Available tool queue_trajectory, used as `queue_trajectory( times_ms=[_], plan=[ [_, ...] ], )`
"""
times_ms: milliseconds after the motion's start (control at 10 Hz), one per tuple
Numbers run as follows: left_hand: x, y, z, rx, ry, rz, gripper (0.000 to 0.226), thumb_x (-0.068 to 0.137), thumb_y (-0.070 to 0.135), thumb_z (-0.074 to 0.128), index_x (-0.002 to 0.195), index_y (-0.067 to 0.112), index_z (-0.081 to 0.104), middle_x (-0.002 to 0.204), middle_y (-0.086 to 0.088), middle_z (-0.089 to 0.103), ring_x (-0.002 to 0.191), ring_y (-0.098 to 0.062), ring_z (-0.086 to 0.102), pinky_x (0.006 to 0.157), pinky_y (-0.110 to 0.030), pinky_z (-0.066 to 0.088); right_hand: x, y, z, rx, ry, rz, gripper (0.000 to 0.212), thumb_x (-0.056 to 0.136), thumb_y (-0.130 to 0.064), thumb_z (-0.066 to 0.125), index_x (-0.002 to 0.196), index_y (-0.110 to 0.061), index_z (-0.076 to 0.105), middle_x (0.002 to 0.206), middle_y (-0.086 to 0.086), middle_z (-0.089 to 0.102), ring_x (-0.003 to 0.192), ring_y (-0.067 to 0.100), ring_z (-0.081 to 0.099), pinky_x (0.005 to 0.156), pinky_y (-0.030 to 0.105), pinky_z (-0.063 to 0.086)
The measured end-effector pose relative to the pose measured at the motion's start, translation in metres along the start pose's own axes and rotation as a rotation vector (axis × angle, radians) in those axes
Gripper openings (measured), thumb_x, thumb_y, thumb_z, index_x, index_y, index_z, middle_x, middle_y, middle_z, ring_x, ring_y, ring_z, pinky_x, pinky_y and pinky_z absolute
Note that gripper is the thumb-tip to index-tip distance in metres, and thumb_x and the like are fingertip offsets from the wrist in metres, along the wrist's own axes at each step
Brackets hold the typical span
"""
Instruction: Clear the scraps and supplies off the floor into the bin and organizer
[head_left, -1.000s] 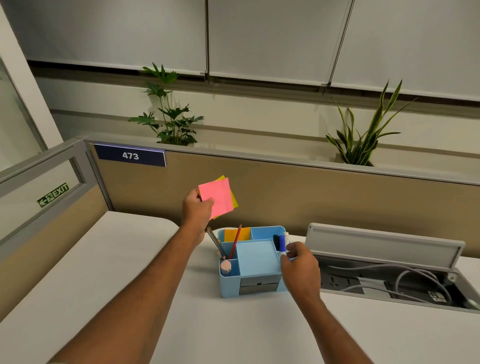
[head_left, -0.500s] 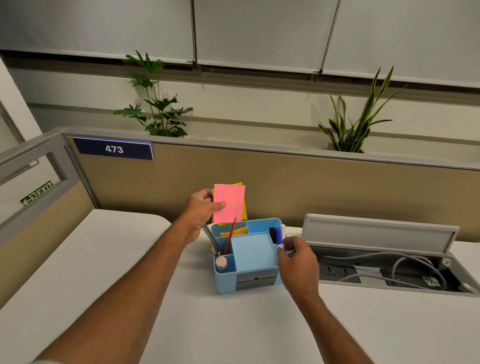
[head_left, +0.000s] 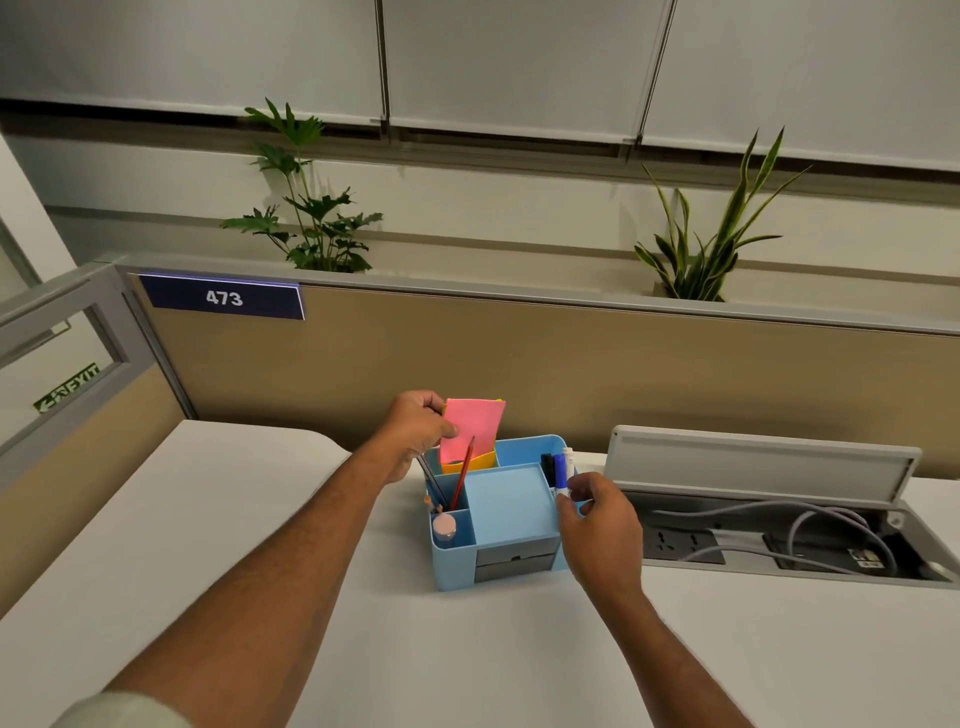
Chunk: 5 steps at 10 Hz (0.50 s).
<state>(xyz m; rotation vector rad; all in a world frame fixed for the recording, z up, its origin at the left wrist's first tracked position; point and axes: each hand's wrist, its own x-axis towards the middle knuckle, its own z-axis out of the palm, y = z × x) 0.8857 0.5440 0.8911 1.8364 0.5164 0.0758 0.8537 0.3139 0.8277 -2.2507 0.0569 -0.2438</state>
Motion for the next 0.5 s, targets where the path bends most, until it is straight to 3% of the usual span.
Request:
queue_trajectory(
  times_ms=[200,300,400,500],
  plan=[
    [0.001,0.001,0.000,0.068,0.027,0.011,0.023,0.079,-0.014,0.070,0.084,0.007,0.060,0.109,-0.021,0.067,0.106,-0.034,0.063,0.087,-0.044,0.059,0.000,0.001,0.000,-0.005,0.003,0.003,0.020,0.093,-0.026,0.069,0.111,-0.017,0.067,0.110,0.003,0.070,0.096,0.014,0.063,0.080,0.028,0.055],
    [-0.002,-0.001,0.000,0.044,0.048,0.039,0.026,0.079,-0.010,0.071,0.100,0.005,0.066,0.107,-0.017,0.068,0.106,-0.031,0.065,0.080,-0.034,0.057,-0.002,-0.001,-0.001,-0.003,-0.004,0.003,0.021,0.093,-0.026,0.068,0.111,-0.016,0.066,0.110,0.003,0.069,0.097,0.015,0.063,0.081,0.029,0.055],
    [-0.005,-0.002,0.001,0.048,0.107,0.088,0.028,0.083,0.006,0.074,0.109,0.012,0.065,0.115,-0.010,0.066,0.106,-0.025,0.062,0.088,-0.036,0.056,-0.003,-0.003,-0.005,0.022,-0.020,0.009,0.020,0.094,-0.026,0.067,0.111,-0.016,0.066,0.110,0.003,0.069,0.097,0.016,0.064,0.077,0.026,0.053],
    [-0.023,0.002,0.003,0.156,0.294,0.252,0.025,0.090,0.021,0.069,0.114,0.019,0.063,0.120,-0.003,0.065,0.103,-0.017,0.058,0.079,-0.031,0.051,-0.010,-0.008,-0.010,0.097,0.004,-0.014,0.019,0.095,-0.024,0.065,0.113,-0.015,0.066,0.112,0.004,0.069,0.099,0.015,0.063,0.073,0.020,0.049]
  ],
)
